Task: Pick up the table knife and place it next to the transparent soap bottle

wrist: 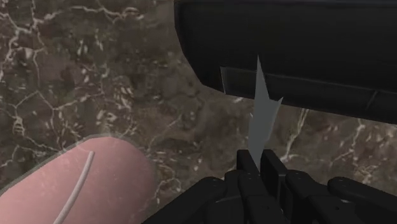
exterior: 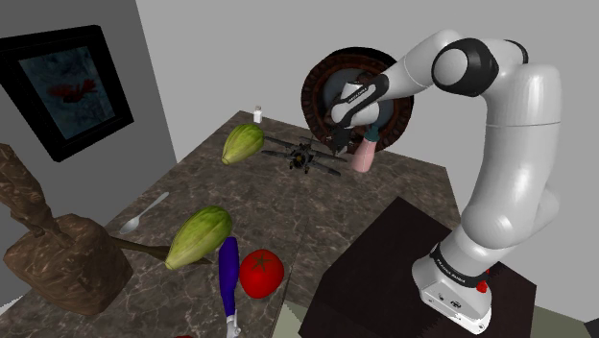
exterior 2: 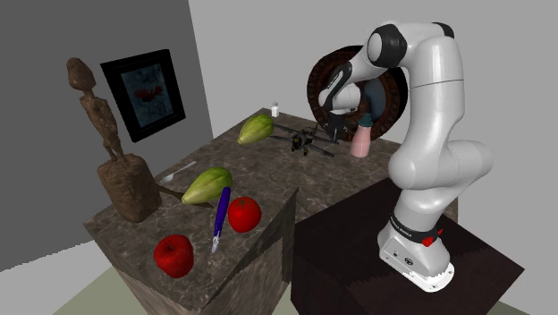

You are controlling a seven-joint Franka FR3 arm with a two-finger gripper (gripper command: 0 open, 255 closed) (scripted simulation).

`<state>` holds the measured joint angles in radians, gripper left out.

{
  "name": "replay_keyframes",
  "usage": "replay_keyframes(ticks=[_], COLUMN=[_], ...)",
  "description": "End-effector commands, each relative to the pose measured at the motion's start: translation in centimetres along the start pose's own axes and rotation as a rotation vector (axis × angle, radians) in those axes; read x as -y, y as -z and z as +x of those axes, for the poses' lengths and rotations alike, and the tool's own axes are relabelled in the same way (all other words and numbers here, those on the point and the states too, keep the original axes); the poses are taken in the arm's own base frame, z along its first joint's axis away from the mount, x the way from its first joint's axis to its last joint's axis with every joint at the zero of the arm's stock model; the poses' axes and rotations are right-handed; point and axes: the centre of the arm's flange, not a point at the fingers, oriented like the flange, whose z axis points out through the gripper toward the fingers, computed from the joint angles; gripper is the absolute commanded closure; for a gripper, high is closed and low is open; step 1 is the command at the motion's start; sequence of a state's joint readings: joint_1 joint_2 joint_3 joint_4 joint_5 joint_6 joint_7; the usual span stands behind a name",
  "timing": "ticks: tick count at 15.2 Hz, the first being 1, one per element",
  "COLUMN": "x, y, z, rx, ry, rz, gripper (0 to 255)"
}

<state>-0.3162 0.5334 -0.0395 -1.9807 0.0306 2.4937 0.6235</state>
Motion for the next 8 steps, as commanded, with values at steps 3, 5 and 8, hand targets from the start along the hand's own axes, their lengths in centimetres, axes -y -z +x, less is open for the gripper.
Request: replay_keyframes(ticks=[3, 5, 8], x=[0.1, 0.1, 0.1], y=[-2.1, -3.2, -4.6], z=[0.1, 0.1, 0.1], rx=[0.000, 0.000, 0.000], ry=[0.000, 0.000, 0.000], rz=[0.000, 0.000, 0.000], gripper=[255, 255, 255])
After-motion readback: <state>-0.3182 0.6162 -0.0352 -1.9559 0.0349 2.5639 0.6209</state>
